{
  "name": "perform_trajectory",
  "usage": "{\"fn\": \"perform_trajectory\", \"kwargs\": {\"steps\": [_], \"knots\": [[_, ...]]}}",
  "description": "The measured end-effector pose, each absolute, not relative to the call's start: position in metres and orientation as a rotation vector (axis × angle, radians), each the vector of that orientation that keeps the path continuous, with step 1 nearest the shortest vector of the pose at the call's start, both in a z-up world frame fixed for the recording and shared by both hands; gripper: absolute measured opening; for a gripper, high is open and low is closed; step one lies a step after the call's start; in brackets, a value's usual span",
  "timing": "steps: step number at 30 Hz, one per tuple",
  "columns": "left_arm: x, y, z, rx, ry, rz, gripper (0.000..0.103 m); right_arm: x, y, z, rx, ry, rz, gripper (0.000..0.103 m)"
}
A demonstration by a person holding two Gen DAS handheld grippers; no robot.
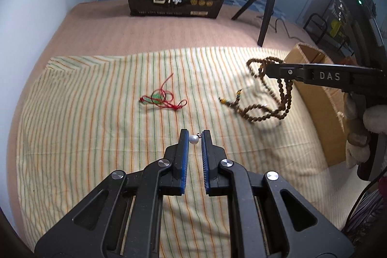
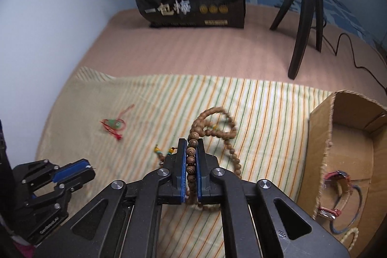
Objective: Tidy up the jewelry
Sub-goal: 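Close the right tool on the wooden bead strand and lift it, then carry the bead strand into the cardboard box with the right tool and open it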
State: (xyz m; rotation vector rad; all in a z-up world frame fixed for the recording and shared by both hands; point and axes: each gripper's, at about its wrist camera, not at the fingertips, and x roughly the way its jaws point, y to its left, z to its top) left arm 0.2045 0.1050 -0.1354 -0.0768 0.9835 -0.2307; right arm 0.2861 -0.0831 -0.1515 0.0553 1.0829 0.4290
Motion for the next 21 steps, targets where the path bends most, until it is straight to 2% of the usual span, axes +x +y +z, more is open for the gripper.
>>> {"fn": "perform_trajectory", "kwargs": {"steps": [21], "knots": [[0.166, 0.063, -0.056, -0.103, 0.811, -0.29, 0.008, 0.225, -0.122, -0.066, 0.104, 0.912, 0.515, 0.005]]}}
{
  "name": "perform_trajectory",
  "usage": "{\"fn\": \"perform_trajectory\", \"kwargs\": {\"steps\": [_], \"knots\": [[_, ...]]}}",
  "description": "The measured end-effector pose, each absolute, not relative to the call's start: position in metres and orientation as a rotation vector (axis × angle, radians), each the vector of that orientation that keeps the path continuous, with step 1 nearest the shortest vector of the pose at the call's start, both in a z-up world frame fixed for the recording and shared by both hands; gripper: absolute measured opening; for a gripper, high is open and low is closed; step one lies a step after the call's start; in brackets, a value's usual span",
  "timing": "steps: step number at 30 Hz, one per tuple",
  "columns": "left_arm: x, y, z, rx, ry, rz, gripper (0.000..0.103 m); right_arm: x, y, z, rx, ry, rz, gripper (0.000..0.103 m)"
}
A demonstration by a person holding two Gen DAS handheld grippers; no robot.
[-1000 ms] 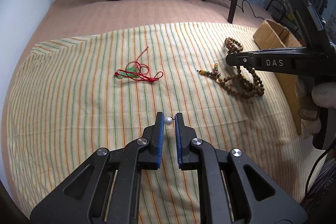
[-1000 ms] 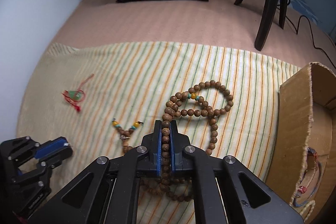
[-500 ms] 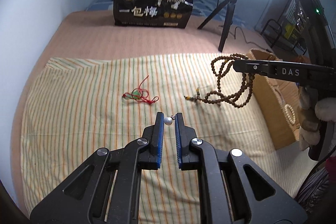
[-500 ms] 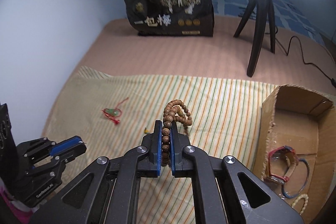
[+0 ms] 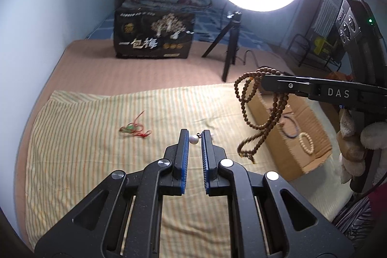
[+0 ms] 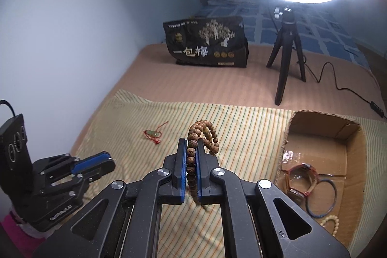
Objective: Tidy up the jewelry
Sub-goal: 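Carry the bead strand into the cardboard box with the right tool and open it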
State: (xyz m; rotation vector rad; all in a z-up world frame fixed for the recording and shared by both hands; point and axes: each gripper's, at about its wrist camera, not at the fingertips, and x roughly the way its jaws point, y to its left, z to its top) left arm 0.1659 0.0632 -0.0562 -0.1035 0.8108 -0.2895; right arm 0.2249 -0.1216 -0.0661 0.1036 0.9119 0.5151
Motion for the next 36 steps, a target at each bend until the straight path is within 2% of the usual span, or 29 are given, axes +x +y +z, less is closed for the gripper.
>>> {"fn": "perform_trajectory", "kwargs": {"steps": [15, 36], "knots": [[0.154, -0.015, -0.02, -0.137, 0.728, -0.423, 0.008, 0.196, -0.191, -0.023, 0.145, 0.792, 0.474, 0.005], [0.185, -0.12, -0.05, -0.095, 0.801, -0.55, 0.008, 0.228, -0.296, -0.044, 0.2, 0.805, 0.296, 0.005]]}}
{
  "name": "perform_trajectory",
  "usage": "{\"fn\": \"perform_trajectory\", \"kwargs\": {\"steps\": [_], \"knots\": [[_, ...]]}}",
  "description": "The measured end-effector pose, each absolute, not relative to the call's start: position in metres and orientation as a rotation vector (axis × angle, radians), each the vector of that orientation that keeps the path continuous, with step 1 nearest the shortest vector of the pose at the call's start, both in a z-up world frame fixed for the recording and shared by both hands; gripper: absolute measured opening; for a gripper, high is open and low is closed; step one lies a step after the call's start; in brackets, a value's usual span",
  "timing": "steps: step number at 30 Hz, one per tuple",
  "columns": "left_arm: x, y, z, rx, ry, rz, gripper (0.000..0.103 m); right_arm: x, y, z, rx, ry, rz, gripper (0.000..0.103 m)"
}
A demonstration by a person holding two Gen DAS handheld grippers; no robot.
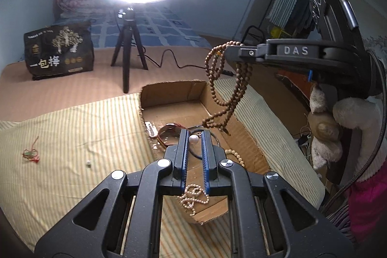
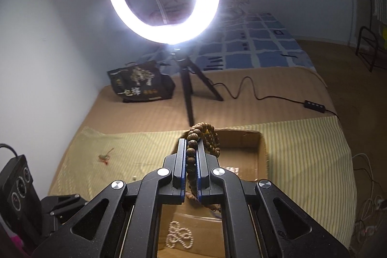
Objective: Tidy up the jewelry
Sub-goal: 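Carry the bead strand into the cardboard box with the right tool and open it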
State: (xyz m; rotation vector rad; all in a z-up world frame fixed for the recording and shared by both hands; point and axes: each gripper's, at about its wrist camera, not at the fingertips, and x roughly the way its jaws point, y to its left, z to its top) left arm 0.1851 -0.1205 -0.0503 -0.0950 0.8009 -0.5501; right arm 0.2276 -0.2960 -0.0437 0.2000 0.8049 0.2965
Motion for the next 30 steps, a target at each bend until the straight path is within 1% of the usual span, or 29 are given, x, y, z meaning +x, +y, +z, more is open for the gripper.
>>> {"fn": "perform_trajectory", "kwargs": {"steps": [9, 17, 30], "knots": [[0.206, -0.139, -0.078, -0.075, 0.863, -0.542, 0.008, 0.253, -0.309, -0.067, 0.194, 0.851, 0.248, 0.005], [0.219, -0.146, -0.098, -0.067, 0.913, -0.529, 0.008, 0.273, -0.316, -0.098, 0.196, 0.926, 0.214, 0.005], [0.23, -0.148, -0.116, -0.063, 0.975, -0.508, 0.009, 0.283, -0.316, -0.126, 0.184, 1.004, 0.203, 0.005]]}}
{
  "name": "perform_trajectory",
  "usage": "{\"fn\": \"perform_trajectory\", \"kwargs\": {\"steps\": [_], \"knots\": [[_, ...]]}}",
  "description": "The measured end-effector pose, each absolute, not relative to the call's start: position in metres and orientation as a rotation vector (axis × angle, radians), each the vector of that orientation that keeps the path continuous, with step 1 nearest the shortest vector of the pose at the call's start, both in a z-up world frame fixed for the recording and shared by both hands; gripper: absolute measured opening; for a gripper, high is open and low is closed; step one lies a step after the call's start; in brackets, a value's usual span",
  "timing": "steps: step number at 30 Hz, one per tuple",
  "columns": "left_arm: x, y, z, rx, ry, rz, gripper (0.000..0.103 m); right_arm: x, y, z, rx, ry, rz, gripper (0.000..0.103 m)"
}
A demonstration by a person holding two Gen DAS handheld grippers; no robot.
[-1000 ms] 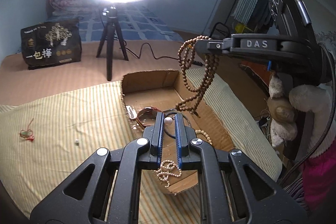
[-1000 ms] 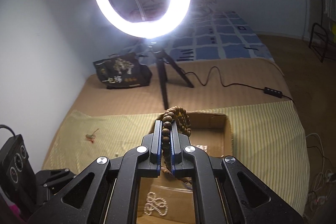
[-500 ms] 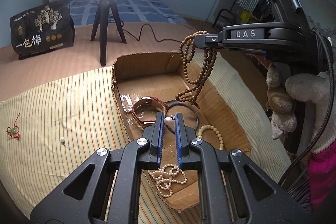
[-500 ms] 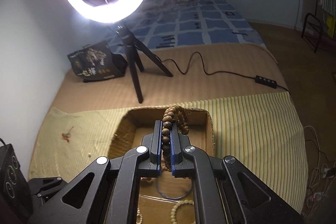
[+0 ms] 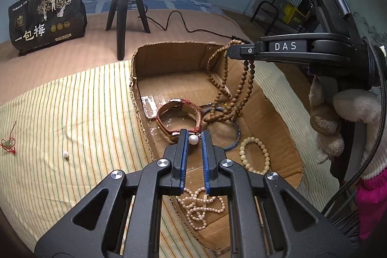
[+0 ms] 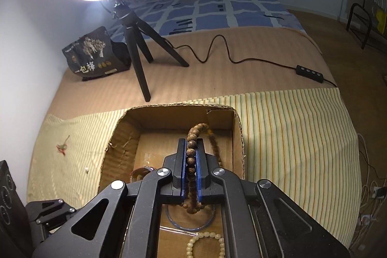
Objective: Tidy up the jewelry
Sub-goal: 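Carry the bead strand into the cardboard box with the right tool and open it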
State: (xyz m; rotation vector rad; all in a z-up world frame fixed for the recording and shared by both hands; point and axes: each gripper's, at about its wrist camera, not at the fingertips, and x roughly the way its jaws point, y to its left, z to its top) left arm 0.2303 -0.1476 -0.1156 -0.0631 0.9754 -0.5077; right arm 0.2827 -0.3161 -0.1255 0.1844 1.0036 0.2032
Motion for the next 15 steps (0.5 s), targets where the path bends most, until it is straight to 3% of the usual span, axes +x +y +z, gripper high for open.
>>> {"fn": "perform_trajectory", "kwargs": {"steps": [2, 3, 4, 5, 6, 7, 15], "knots": [[0.2294, -0.1483, -0.1165, -0.05, 0.98, -0.501, 0.014, 0.2832, -0.3161, -0.126, 0.186, 1.012, 0.196, 0.006], [0.2292, -0.1485, -0.117, -0.047, 0.982, -0.499, 0.024, 0.2834, -0.3167, -0.1261, 0.187, 1.012, 0.19, 0.014], [0.2283, -0.148, -0.1169, -0.045, 0.977, -0.496, 0.041, 0.2839, -0.3171, -0.126, 0.189, 1.013, 0.184, 0.023], [0.2271, -0.1477, -0.1161, -0.044, 0.966, -0.492, 0.05, 0.2841, -0.3185, -0.1257, 0.193, 1.014, 0.173, 0.042], [0.2262, -0.1477, -0.1155, -0.041, 0.961, -0.489, 0.05, 0.2837, -0.3199, -0.1254, 0.198, 1.011, 0.165, 0.058], [0.2259, -0.1473, -0.1147, -0.038, 0.96, -0.49, 0.05, 0.2828, -0.3213, -0.1244, 0.203, 1.003, 0.155, 0.06], [0.2242, -0.1397, -0.1117, -0.053, 0.954, -0.485, 0.05, 0.2808, -0.3228, -0.1215, 0.217, 1.012, 0.128, 0.068]]}}
